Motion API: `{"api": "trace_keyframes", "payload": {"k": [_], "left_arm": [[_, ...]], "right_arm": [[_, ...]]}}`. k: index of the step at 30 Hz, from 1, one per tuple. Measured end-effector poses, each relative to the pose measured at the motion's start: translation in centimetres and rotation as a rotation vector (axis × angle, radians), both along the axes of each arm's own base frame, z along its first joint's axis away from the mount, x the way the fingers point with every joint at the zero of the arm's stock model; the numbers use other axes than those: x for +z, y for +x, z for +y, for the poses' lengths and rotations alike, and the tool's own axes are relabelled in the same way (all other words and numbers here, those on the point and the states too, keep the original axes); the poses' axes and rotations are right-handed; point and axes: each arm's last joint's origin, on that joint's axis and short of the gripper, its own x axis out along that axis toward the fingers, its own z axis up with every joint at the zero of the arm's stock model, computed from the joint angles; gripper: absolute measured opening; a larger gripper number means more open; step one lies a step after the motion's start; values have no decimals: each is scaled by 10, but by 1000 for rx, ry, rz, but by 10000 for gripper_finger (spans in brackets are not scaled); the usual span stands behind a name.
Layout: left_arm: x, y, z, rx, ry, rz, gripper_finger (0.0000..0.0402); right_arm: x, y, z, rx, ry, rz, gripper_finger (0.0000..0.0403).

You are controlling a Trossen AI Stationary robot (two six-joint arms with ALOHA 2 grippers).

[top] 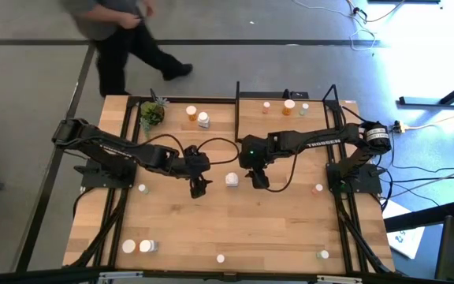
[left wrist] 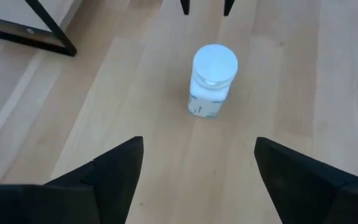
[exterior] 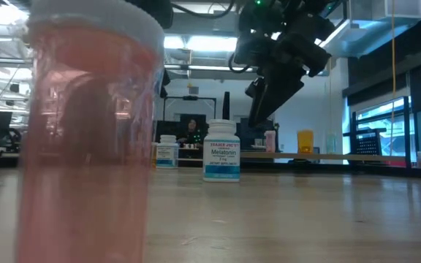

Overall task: Pick and place medicine bottles onto shelf by color
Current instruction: Put the middle white pill bottle on the shelf

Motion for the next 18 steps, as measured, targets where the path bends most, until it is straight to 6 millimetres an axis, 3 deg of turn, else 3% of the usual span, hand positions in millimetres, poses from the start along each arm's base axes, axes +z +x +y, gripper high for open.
{"api": "trace_keyframes", "payload": {"k": [10,18], "left_arm": [[7,-4,-4,9,-22,-33,303],[6,-4,-3,40,-20,-31,301]], "right_arm": [[8,12,-1,-46,23,-145,172],[8,12,1,-147,143,-113,172]]}}
